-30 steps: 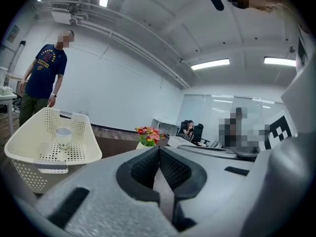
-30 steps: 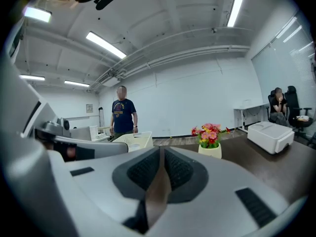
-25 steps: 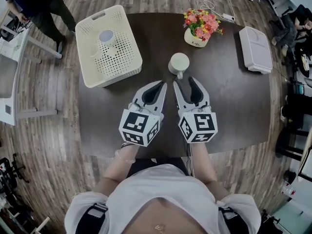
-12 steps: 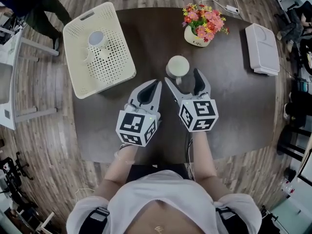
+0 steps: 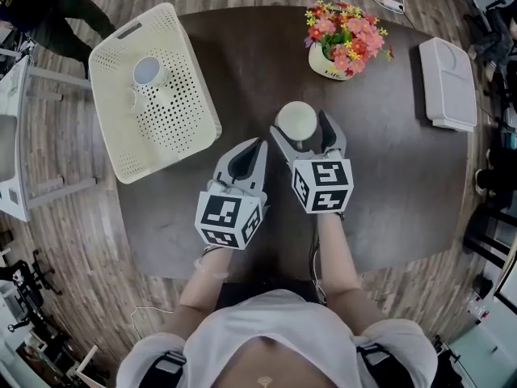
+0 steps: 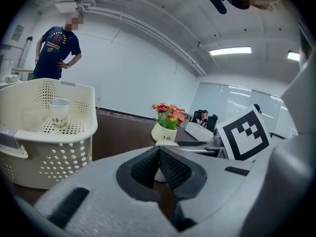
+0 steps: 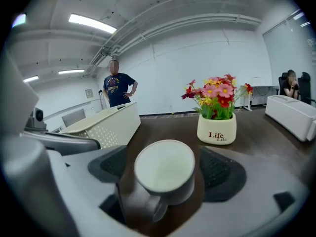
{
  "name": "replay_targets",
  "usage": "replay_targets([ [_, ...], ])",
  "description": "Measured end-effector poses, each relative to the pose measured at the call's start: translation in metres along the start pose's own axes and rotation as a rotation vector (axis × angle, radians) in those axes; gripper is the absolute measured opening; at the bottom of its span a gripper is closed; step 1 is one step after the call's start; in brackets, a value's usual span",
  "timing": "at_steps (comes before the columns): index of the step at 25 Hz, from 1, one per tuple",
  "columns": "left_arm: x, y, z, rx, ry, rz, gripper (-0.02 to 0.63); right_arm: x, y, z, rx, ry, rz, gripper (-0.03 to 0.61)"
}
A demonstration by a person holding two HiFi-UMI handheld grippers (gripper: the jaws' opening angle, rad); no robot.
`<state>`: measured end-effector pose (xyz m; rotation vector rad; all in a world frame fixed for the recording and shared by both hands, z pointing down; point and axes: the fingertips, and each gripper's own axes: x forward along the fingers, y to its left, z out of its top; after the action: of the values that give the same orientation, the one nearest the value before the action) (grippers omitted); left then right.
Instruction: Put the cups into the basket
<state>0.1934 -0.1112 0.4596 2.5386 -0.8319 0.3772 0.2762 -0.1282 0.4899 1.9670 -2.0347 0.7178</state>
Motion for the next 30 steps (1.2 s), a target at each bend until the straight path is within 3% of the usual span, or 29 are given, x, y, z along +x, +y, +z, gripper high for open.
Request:
replay_targets([
  [14, 0.011, 0.012, -0.011, -0.024, 0.020, 0.018, 0.011, 0.024, -0.004, -0.007, -0.081, 0.033, -0.045, 0.430],
  [30, 0.005, 0.011, -0.011, -0.042, 0.014, 0.008, 0.011, 0.025, -0.008, -0.010, -0.084, 0.054, -0.082, 0.428],
])
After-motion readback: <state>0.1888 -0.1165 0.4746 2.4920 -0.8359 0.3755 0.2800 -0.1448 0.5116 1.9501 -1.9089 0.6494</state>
